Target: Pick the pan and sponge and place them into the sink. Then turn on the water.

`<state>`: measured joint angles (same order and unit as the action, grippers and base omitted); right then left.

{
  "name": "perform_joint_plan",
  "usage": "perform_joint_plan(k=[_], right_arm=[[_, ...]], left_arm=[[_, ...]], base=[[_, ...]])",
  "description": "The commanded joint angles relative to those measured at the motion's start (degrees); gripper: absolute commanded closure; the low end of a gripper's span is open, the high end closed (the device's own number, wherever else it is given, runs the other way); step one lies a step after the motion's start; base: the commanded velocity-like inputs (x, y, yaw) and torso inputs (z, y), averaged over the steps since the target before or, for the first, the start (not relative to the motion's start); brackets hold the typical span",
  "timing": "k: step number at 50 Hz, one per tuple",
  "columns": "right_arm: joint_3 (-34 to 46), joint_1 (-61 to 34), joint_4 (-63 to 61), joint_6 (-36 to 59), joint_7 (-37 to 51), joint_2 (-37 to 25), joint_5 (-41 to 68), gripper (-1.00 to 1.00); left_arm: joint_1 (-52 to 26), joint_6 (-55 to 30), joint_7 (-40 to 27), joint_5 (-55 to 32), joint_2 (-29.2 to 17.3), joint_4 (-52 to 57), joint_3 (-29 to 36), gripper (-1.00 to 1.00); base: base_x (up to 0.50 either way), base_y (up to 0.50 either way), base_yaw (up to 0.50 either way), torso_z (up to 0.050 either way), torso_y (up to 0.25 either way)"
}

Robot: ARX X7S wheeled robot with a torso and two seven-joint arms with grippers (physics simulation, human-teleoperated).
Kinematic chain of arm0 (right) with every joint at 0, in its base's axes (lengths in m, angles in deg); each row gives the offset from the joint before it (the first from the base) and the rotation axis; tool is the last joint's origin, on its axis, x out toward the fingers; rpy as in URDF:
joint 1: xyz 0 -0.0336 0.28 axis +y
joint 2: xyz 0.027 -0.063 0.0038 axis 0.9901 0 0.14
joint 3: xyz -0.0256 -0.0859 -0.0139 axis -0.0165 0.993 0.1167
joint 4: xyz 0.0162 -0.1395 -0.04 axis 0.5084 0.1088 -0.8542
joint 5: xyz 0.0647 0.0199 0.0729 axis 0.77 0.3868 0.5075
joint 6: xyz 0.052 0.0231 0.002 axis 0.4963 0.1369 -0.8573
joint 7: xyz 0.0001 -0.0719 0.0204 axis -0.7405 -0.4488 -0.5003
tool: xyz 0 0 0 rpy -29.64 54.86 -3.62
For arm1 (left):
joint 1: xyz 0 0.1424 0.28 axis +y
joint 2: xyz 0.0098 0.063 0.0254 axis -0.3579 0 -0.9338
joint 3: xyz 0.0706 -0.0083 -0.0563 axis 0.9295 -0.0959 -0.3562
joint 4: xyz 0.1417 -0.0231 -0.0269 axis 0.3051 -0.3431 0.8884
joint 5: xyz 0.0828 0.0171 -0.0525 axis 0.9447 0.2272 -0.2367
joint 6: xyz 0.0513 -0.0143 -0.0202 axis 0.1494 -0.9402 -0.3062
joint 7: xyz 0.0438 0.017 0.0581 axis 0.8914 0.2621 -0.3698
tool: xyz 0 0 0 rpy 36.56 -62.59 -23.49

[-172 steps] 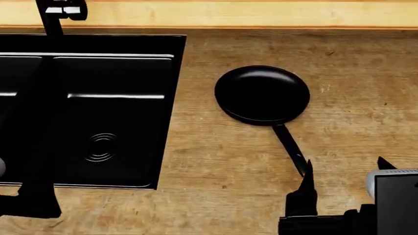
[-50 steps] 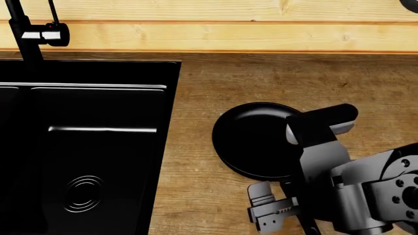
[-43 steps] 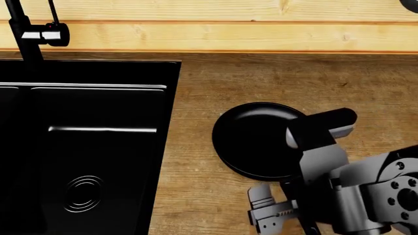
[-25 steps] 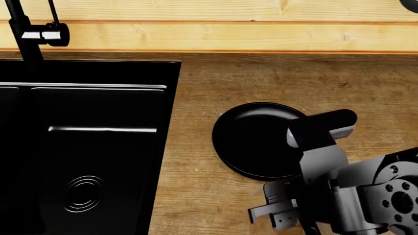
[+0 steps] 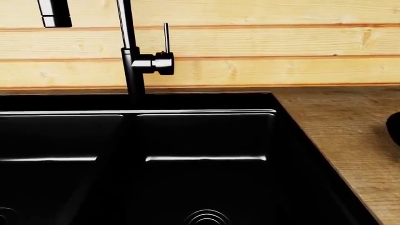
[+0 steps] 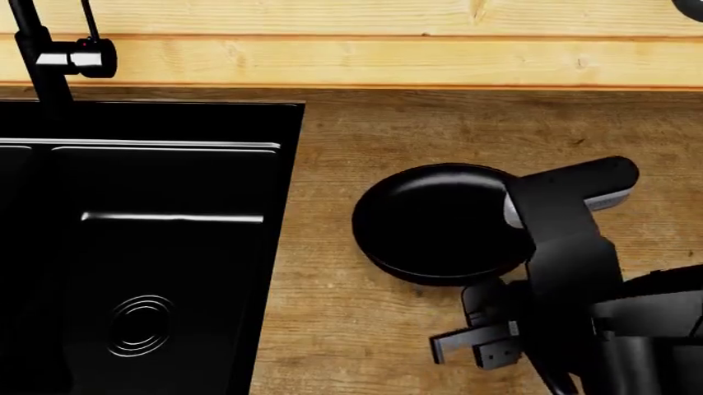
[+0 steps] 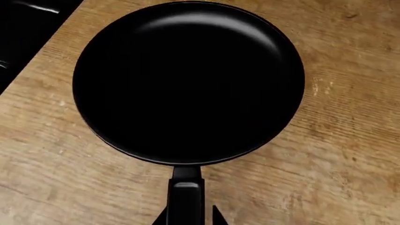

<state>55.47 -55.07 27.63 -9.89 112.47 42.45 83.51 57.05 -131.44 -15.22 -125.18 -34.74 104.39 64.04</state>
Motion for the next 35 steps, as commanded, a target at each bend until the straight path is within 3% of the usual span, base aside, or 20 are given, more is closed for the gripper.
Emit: perform_joint_plan(k=[1,14,29,35], right_arm=[[-6.6,0.9,-10.5,-0.2,8.6,-5.6,7.9,1.00],[-14.3,12.1,-22.2,-11.7,5.4,-10.8,3.8,1.00],[-15.7,17.0,-27.7,-14.3,1.7,-14.1,1.0,1.00],[-16.2,18.6,-28.0,-15.7,1.2,-14.3,-0.1,1.00]], left_arm=[[-1.0,-1.0,-1.0,-0.5,0.0,0.6,0.3,-1.00],[-0.3,-0.5,-0.7,-0.8,-0.7,0.8,-0.4,-1.00],[-0.2,-0.4,-0.9,-1.2,-1.0,1.0,-0.6,-1.00],[-0.3,0.2,-1.0,-0.3,-0.6,0.4,0.5,-1.00]], base=[[0.00,0.00,0.00,0.000,0.000],[0.00,0.00,0.00,0.000,0.002],[0.00,0.00,0.00,0.000,0.001],[0.00,0.44,0.00,0.000,0.002]])
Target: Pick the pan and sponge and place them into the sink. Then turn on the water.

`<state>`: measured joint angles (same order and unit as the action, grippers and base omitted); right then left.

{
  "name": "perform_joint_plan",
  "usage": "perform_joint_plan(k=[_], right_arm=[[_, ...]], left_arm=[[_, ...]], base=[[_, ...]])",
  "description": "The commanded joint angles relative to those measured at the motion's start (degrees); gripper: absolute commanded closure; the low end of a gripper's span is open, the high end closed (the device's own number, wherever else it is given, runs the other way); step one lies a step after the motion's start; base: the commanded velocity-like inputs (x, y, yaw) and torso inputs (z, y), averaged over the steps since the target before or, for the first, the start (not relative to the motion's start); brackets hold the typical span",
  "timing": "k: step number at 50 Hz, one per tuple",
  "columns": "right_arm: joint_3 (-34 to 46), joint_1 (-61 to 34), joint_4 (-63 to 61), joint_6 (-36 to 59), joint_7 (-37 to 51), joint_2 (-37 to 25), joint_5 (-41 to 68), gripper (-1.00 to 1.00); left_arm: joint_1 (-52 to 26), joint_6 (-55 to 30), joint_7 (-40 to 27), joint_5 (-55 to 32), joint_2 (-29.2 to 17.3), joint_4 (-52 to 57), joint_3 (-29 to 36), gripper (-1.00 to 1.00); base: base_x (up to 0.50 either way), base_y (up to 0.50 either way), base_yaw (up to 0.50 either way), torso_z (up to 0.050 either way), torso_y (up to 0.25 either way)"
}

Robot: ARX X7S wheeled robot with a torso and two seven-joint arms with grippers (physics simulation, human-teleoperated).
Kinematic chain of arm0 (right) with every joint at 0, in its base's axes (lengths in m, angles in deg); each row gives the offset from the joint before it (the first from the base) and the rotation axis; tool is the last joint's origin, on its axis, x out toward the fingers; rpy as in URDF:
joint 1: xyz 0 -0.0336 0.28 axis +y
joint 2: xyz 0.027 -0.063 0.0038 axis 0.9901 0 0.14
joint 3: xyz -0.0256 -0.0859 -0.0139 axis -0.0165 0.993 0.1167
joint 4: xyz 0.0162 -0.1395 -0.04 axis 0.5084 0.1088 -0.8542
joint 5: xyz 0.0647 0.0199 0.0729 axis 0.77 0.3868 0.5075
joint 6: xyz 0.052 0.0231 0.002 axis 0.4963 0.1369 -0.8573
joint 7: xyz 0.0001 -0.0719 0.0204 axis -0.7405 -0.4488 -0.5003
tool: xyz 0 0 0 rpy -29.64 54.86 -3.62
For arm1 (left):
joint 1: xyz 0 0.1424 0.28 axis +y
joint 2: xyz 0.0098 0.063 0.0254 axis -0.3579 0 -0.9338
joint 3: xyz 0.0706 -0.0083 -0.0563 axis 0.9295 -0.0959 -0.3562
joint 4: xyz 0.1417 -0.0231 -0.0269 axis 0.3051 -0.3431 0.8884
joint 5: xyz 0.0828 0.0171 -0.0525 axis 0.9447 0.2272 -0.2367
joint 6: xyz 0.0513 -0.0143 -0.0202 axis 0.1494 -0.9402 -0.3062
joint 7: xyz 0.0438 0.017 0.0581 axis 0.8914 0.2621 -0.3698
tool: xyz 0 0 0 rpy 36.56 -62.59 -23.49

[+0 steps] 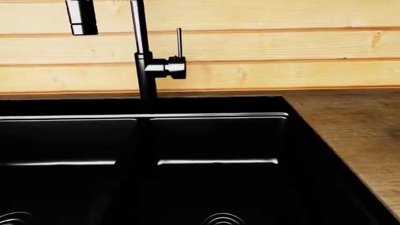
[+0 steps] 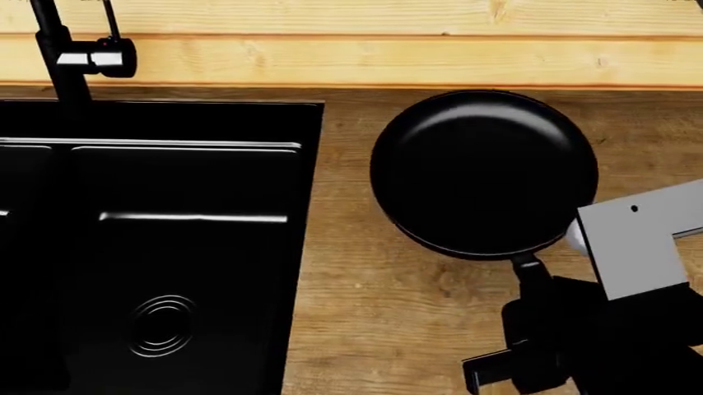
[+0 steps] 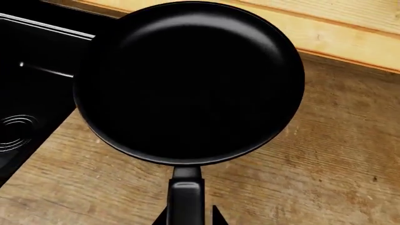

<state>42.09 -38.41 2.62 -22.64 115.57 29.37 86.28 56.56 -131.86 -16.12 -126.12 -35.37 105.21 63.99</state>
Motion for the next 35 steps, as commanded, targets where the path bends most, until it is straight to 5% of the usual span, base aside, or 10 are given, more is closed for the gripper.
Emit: perform_joint_plan(k=[1,35], right_arm=[[-2.7,1.9,-3.0,-2.9,-2.0,-1.2,-2.9,1.00],[-1.6,1.6,-2.6,-2.9,-2.2,-0.7,-3.5,1.00]], left_arm=[[0.2,0.6,0.0,0.6,0.0,-0.4,0.5,-1.00],[-0.1,0.5,-0.7,-0.4,-0.5,0.0,0.1,-1.00]], base=[[0.00,0.50,0.00,0.000,0.000],[0.00,0.50,0.00,0.000,0.002]])
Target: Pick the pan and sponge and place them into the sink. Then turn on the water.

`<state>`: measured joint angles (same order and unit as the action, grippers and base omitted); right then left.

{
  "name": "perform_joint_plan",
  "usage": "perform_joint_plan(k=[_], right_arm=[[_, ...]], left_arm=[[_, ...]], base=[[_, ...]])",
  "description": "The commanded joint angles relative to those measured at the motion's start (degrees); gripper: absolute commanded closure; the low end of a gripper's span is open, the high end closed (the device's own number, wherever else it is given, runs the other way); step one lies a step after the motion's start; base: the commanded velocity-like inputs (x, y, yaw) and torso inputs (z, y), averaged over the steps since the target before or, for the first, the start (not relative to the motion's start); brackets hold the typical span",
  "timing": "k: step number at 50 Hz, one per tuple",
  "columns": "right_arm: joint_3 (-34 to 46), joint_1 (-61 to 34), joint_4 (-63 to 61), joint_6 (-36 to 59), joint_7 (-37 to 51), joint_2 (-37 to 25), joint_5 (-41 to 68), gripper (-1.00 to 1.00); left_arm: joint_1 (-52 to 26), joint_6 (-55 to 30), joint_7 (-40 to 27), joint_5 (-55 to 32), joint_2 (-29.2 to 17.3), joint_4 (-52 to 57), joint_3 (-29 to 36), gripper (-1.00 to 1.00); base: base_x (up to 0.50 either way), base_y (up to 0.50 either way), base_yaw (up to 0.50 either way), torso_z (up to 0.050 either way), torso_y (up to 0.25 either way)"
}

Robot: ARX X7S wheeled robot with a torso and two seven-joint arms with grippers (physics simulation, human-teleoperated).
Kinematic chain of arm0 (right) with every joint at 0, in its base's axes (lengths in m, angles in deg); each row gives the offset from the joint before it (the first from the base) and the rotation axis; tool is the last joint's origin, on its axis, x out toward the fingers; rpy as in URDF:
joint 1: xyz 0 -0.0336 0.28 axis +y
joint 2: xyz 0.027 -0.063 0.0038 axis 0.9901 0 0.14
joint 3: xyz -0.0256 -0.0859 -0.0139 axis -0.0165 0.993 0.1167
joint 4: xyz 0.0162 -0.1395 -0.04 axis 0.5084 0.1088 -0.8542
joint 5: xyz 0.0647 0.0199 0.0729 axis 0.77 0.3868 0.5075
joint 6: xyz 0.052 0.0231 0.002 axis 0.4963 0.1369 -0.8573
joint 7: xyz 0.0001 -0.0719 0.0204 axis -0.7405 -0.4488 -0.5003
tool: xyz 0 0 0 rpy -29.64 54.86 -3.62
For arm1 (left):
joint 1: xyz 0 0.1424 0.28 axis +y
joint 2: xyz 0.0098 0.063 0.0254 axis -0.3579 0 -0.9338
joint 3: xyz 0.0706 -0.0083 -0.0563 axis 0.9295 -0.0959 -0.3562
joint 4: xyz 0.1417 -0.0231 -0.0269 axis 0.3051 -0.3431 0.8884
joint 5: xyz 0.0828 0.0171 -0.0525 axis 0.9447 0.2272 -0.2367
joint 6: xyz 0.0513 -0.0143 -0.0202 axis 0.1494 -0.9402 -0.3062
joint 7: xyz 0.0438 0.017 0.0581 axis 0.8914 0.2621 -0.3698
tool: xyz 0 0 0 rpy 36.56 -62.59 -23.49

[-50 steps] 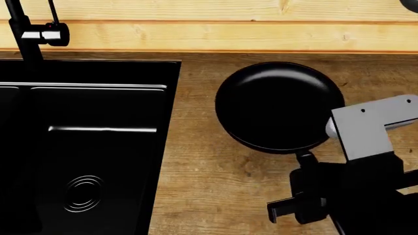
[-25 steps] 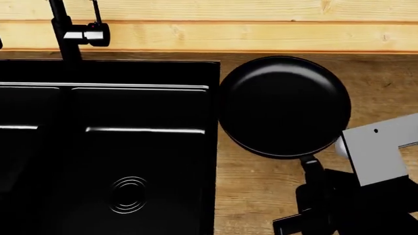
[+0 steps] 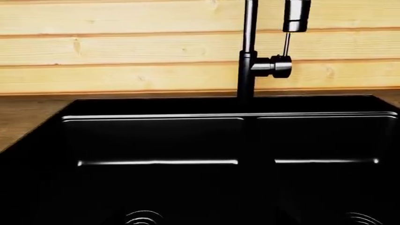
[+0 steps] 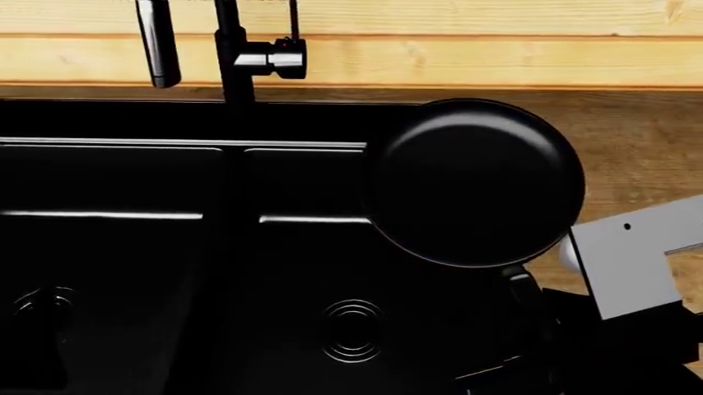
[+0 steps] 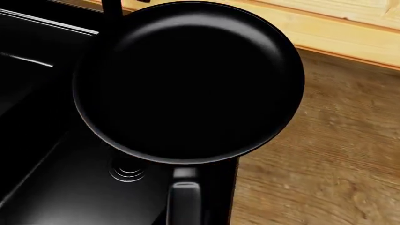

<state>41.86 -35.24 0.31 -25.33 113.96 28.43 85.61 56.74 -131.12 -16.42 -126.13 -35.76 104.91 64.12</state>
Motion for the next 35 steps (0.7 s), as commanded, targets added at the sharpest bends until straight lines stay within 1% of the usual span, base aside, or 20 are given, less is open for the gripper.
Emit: perform_joint_plan(k=[1,5,9,16,20,35], right_arm=[[-1.3,-1.6,-0.3,-0.3,-0.7,0.2,-3.0,1.00],[-1.1,-2.8,-0.2,0.2,-1.0,0.1,-3.2,1.00],[-0.7,-1.5,-0.1,-0.4,-1.5,0.6,-4.1,1.00],[-0.4,-0.8,0.2,-0.7,-1.8,0.8,-4.1,1.00],[-0.5,-0.1,0.1,-1.1,-1.9,0.8,-4.2,1.00],[-0.5,1.2,0.0,-2.3,-2.5,0.8,-5.0,1.00]], left_arm=[[-0.1,-0.2,-0.3,-0.5,-0.2,0.3,-0.2,-1.00],[-0.1,-0.3,-0.5,-0.7,-0.4,0.6,-0.4,-1.00],[-0.5,-0.3,-0.8,-0.2,-0.1,0.5,0.4,-1.00],[-0.2,-0.3,-0.7,-0.6,-0.6,0.7,-0.2,-1.00],[-0.6,-0.2,-1.0,0.1,-0.2,0.4,1.0,-1.00],[0.1,0.4,-0.5,-0.3,-0.9,0.4,0.4,-1.00]], base=[[0.00,0.50,0.00,0.000,0.000],[0.00,0.50,0.00,0.003,0.003],[0.00,0.50,0.00,0.000,0.002],[0.00,0.50,0.00,0.000,0.001],[0.00,0.50,0.00,0.000,0.000],[0.00,0.50,0.00,0.001,0.002]])
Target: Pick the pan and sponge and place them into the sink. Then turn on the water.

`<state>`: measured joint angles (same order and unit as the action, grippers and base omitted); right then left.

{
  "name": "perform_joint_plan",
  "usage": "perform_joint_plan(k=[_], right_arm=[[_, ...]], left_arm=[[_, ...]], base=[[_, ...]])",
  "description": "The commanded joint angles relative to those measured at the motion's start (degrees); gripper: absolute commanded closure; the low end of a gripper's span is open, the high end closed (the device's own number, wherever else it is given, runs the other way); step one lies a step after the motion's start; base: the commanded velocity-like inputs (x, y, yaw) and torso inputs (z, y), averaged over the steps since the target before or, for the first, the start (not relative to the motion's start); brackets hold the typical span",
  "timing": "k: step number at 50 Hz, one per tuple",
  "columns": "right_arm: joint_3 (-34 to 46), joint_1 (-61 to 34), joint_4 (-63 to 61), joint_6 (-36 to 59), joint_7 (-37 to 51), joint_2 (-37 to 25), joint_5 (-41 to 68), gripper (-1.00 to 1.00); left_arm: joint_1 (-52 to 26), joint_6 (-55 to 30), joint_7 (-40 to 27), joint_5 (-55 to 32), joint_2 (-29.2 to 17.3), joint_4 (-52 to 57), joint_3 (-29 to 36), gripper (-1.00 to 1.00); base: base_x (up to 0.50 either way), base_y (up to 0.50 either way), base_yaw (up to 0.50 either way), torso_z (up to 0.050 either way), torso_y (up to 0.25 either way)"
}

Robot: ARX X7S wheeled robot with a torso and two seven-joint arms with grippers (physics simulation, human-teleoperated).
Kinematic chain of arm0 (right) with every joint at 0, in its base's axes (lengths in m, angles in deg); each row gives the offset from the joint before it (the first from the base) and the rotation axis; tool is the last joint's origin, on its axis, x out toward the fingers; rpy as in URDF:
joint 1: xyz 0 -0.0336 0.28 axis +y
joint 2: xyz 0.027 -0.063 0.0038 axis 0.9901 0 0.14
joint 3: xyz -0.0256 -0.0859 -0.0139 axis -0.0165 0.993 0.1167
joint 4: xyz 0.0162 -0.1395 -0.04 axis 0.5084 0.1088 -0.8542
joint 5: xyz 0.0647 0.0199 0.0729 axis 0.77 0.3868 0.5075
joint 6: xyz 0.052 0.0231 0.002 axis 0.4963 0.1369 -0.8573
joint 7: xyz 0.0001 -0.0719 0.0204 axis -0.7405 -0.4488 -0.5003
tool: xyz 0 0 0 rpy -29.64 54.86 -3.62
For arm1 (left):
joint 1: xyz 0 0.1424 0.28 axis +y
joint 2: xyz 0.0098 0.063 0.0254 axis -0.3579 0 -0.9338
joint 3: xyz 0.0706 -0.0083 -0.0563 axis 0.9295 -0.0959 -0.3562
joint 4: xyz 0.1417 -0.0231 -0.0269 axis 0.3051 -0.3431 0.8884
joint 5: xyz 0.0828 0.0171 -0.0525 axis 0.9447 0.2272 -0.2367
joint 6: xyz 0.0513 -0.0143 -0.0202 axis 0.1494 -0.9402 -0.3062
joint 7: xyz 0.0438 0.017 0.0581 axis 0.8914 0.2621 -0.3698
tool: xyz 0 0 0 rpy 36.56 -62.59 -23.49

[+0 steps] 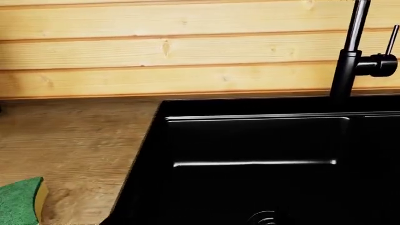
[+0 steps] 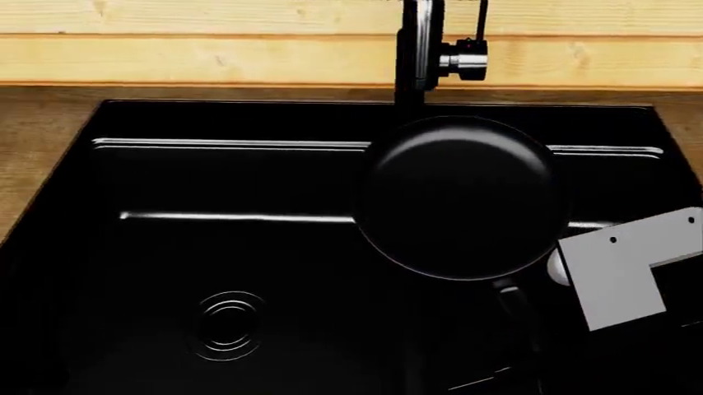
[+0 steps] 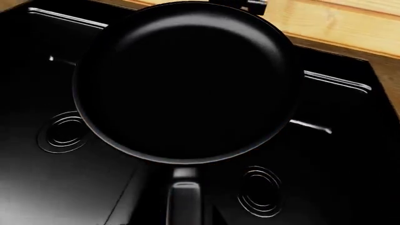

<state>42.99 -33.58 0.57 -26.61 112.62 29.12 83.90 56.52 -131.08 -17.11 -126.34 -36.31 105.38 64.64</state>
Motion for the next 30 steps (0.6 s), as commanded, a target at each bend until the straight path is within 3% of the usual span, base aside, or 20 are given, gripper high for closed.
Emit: perform_joint_plan(k=[1,27,30], right_arm=[[-1.6,-0.5,-0.2,-1.1,-1.2,0.2,-3.3,1.00],[-1.7,1.2,-0.2,-2.3,-1.6,-0.5,-4.0,1.00],[-1.3,1.1,0.4,-2.2,-1.9,-0.3,-4.3,1.00]], left_arm=[[0.5,0.4,0.3,-0.3,-0.5,0.0,-0.4,-1.00],[0.0,0.5,-0.1,-0.2,-0.5,-0.3,0.5,-1.00],[0.0,0.6,-0.1,-0.3,-0.5,-0.3,0.5,-1.00]], base=[[0.00,0.50,0.00,0.000,0.000],[0.06,0.43,0.00,0.000,0.002],[0.02,0.09,0.00,0.003,0.000]])
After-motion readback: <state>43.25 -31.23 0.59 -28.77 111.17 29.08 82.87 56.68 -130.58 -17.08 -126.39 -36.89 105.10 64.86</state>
